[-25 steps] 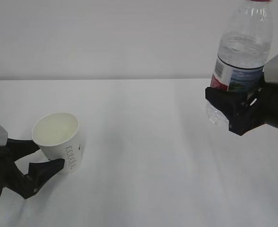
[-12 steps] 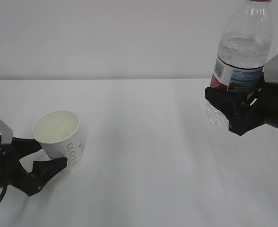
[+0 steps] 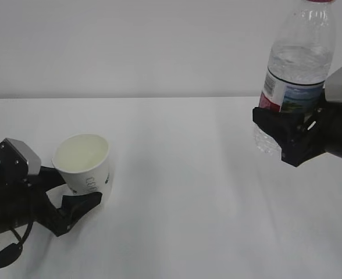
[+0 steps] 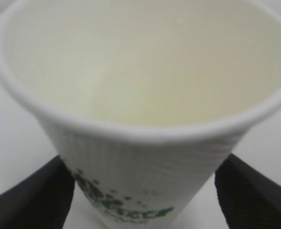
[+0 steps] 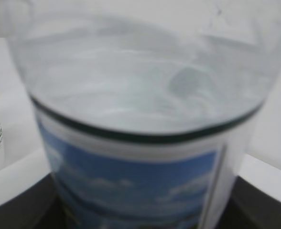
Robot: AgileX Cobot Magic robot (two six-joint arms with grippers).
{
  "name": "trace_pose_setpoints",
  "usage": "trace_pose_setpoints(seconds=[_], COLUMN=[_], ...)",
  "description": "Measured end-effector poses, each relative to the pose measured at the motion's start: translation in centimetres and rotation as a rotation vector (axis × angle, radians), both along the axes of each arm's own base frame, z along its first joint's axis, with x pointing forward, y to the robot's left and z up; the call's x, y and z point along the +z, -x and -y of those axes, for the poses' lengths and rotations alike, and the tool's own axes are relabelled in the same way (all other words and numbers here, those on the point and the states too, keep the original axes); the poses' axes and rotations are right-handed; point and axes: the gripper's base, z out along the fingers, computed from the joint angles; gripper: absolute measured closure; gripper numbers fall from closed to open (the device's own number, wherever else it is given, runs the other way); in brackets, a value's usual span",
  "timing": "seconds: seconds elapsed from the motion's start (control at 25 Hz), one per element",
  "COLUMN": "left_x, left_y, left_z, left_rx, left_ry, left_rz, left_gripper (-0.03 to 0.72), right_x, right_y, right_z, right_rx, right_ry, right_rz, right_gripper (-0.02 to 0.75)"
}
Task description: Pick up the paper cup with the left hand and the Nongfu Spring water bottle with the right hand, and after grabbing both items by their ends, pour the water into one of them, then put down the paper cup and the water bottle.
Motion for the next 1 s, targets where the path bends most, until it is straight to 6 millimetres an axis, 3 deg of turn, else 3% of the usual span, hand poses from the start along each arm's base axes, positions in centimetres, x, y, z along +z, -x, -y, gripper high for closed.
trace_pose_setpoints(seconds=[0.56, 0.84, 1.0], left_x=[-1.0, -0.9, -0.9], left_y=[-2.2, -2.3, -2.3], left_z=[2.0, 2.1, 2.1], left_rx=[-0.015, 0.001, 0.005], left_ry=[0.01, 0.035, 0.042], left_rz=[0.028, 0.008, 0.001], left_gripper=[0.008, 0.113, 0.124], right_x=[-0.1, -0.1, -0.4], right_y=[0.0, 0.0, 0.0], right_z=[0.0, 0.1, 0.2], right_rx=[-0.002, -0.007, -0.017], right_ry=[0.003, 0.01, 0.025], right_rz=[-0.004, -0.013, -0.032], right_gripper=[0.256, 0.256, 0.256])
